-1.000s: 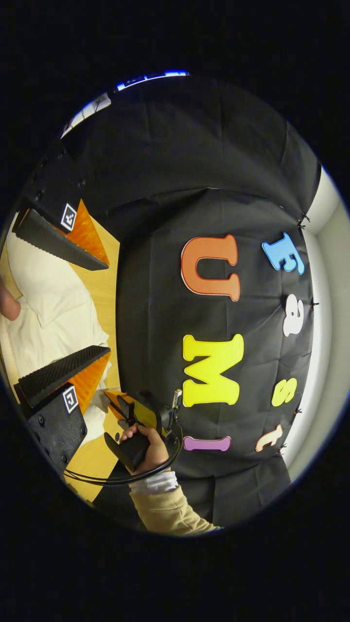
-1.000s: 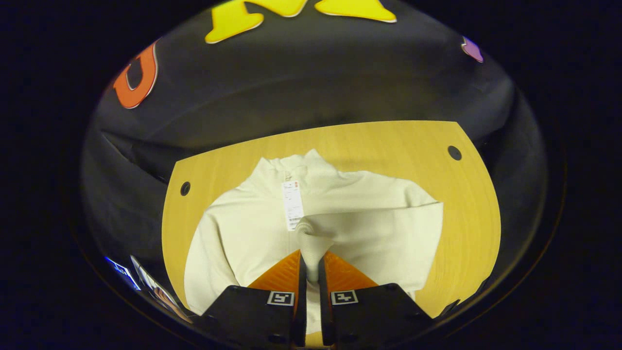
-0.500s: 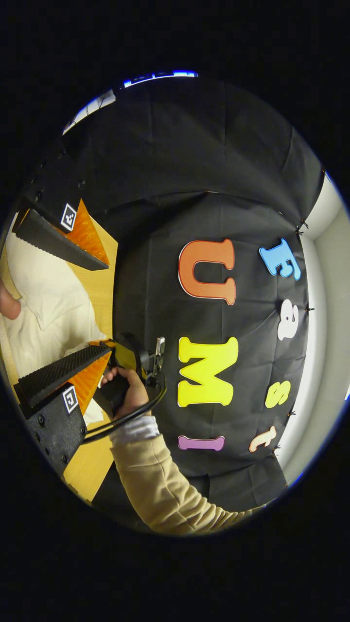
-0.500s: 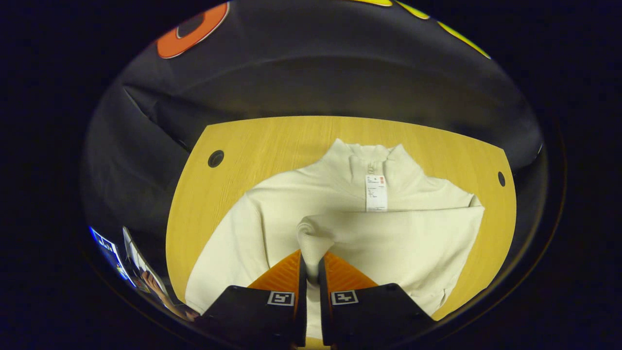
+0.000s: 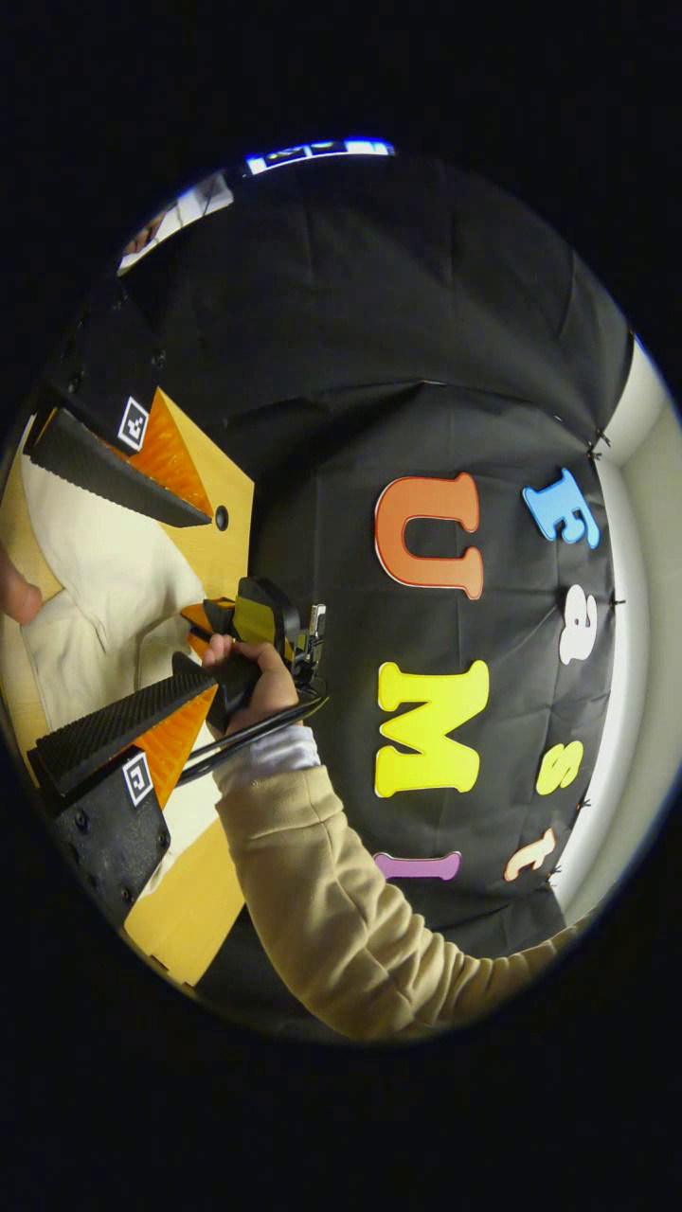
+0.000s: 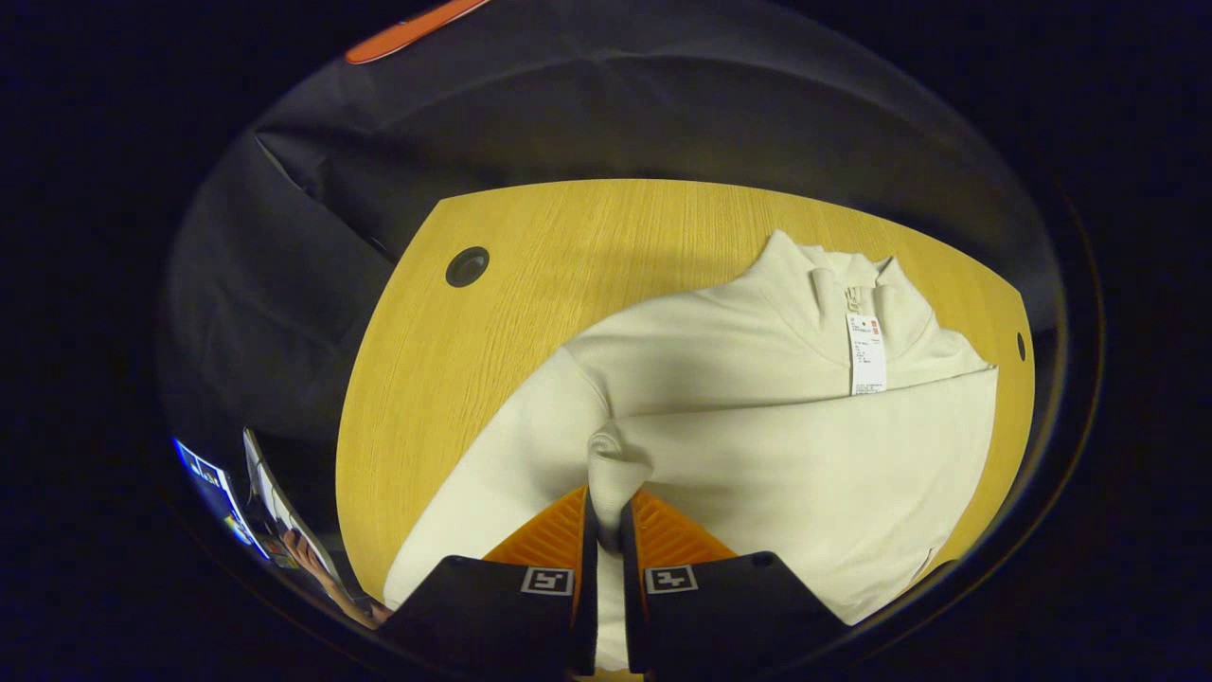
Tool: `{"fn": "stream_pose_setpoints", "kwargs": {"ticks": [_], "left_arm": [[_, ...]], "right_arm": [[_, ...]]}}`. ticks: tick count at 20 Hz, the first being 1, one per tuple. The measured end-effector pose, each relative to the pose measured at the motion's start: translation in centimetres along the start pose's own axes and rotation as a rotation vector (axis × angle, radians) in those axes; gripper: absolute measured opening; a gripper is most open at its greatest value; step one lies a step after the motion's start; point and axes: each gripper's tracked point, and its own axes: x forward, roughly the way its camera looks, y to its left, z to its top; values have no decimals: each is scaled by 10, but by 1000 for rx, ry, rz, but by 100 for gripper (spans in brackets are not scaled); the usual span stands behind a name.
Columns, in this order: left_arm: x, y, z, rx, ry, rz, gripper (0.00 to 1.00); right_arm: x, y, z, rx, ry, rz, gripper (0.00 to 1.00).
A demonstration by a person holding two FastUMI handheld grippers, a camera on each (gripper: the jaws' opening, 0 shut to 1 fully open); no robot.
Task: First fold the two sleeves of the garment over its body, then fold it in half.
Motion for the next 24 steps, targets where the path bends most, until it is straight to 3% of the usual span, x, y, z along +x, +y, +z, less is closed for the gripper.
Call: {"fn": "stream_pose_setpoints", "kwargs": {"ticks": [1, 3, 8, 9, 11, 13, 19, 20, 24], "left_arm": [[0, 3, -2, -22, 9, 12, 99], [-3, 9, -7, -43, 25, 35, 99], [-12, 11, -9, -28, 36, 37, 95], [-14, 10, -9, -23, 41, 34, 95], [-15, 12, -9, -7, 46, 39, 95], [-17, 15, -12, 3, 61, 53, 95], [-27, 35, -22, -5, 113, 115, 96], [-28, 39, -25, -6, 123, 130, 95], [-36, 68, -41, -30, 186, 225, 96]], "right_arm": [[1, 2, 1, 15, -1, 0, 18], [-1, 0, 2, 43, -6, 13, 18], [-33, 5, 3, 51, -47, 66, 58], [-43, 4, 6, 45, -63, 73, 71], [-62, -1, 11, 30, -108, 73, 72], [-82, -15, 13, 12, -156, 46, 92], [-155, -83, 29, 46, -317, -50, 96], [-171, -96, 33, 46, -367, -71, 92], [-250, -164, 50, 31, -595, -180, 96]]}}
